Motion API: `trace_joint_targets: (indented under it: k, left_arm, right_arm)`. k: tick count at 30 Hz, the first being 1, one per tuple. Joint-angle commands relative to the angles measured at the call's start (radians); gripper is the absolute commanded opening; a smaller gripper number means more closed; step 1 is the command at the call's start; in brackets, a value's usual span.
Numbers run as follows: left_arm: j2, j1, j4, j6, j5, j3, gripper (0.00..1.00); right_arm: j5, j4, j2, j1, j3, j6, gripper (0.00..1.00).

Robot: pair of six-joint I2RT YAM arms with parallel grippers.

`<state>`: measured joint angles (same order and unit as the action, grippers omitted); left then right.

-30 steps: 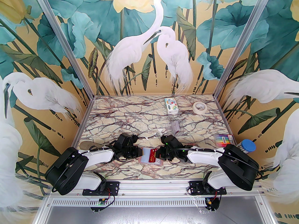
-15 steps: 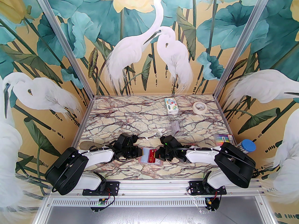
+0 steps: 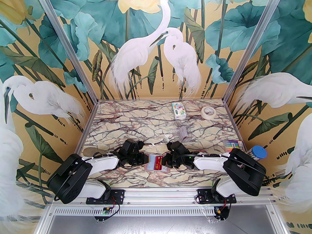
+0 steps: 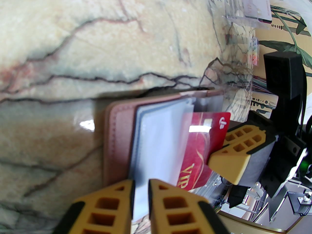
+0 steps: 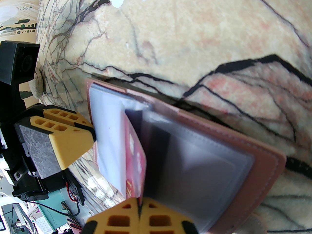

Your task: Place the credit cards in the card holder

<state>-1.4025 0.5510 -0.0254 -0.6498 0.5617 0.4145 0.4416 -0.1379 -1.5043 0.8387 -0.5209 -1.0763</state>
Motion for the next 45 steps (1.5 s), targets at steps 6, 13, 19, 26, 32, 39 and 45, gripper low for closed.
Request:
trace_joint_targets:
  k: [6,13,19,26,32,39,45]
  left_arm:
    - [-0.013,0.007,0.047,0.024,-0.038,-0.005,0.18]
    - [-0.013,0.007,0.042,0.024,-0.039,-0.009,0.18]
    - [-0.013,0.007,0.045,0.026,-0.037,-0.007,0.18]
    - [-0.013,0.007,0.047,0.027,-0.038,-0.008,0.18]
    - [-0.013,0.007,0.047,0.027,-0.037,-0.008,0.17]
    - [-0.012,0.007,0.05,0.03,-0.038,-0.006,0.17]
    - [-0.013,0.007,0.048,0.028,-0.039,-0.008,0.17]
  right_arm:
    - [-0.02,0.141,0.016,0.008,-0.052,0.059,0.16]
    - [-0.042,0.226,0.04,0.007,-0.091,0.084,0.26]
    - [-0.082,0.315,0.065,0.008,-0.133,0.108,0.29]
    - [-0.109,0.409,0.054,0.008,-0.202,0.09,0.29]
    - [-0.119,0.454,0.002,0.008,-0.237,0.068,0.29]
    - [-0.119,0.464,-0.023,0.01,-0.247,0.053,0.3]
    - [-0.115,0.468,-0.033,0.014,-0.251,0.046,0.3]
